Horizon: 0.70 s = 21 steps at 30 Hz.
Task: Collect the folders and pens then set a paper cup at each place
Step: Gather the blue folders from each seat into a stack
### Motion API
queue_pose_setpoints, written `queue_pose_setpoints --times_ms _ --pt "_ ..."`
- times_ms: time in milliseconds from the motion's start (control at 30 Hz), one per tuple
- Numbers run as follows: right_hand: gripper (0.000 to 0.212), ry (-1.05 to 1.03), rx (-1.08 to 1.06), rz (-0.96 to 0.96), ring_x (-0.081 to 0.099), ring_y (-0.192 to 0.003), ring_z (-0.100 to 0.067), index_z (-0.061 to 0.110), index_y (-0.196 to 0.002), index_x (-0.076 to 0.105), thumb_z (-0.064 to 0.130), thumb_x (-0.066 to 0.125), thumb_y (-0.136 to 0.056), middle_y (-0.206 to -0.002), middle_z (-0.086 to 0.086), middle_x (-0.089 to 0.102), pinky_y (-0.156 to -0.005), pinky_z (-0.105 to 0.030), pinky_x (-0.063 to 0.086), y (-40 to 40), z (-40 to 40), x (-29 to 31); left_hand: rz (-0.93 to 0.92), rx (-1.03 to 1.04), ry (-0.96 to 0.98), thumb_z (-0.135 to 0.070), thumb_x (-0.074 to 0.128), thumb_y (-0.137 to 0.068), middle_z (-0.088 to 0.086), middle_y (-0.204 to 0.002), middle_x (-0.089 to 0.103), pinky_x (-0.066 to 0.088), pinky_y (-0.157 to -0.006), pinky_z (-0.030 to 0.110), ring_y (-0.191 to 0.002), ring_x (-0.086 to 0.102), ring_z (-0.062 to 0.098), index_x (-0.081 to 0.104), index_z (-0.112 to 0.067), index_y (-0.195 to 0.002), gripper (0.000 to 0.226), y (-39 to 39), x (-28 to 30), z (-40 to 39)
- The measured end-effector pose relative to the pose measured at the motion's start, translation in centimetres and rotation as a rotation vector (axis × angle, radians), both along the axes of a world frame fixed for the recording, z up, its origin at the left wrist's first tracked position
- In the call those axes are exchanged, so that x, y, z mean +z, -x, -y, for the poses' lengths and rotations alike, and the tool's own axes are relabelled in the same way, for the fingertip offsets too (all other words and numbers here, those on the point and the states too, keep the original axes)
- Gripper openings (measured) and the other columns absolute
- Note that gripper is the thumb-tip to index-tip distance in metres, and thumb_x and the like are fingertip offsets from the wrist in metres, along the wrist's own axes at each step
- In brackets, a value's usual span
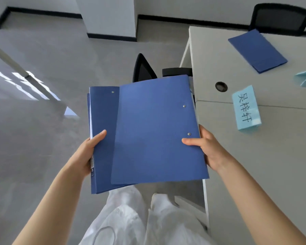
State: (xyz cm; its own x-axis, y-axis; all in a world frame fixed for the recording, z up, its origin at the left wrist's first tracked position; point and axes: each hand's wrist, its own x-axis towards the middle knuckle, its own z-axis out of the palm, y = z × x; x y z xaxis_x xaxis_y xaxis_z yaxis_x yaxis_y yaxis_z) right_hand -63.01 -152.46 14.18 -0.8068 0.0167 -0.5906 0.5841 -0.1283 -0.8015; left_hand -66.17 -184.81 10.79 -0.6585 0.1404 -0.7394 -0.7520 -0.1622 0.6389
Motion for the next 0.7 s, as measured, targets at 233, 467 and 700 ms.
queue_pose_setpoints --times_ms 233,467,700 --pt "0.045 -0.017 0.129 -0.025 0.071 -0.101 -0.022 0.021 -0.122 0.057 -0.001 0.066 -0.084 -0.114 0.0 0.072 -0.082 -0.037 0.056 8.1 9.8 0.0 -0.044 -0.007 0.014 -0.05 0.086 -0.054 0.007 -0.101 0.076 0.059 -0.06 0.035 -0.081 0.074 0.026 0.065 -0.016 -0.115 0.073 6.6 1.2 9.2" --pt "0.041 -0.029 0.161 0.01 0.072 -0.095 -0.018 0.02 -0.12 0.059 0.004 0.07 -0.084 -0.11 0.001 0.073 -0.075 -0.03 0.059 13.7 18.8 -1.1 -0.042 -0.011 -0.024 -0.021 0.073 -0.07 0.009 -0.097 0.076 0.059 -0.06 0.035 -0.077 0.074 0.026 0.064 -0.013 -0.112 0.044 13.2 1.8 15.5" --pt "0.043 -0.011 -0.023 0.052 0.069 -0.105 -0.02 0.022 -0.131 0.052 0.019 0.065 -0.09 -0.119 -0.001 0.069 -0.099 -0.048 0.05 20.1 21.6 -3.8 -0.013 -0.09 -0.026 -0.024 0.074 -0.066 0.013 -0.107 0.073 0.059 -0.067 0.039 -0.084 0.072 0.03 0.062 -0.01 -0.119 0.056 21.8 0.4 18.3"
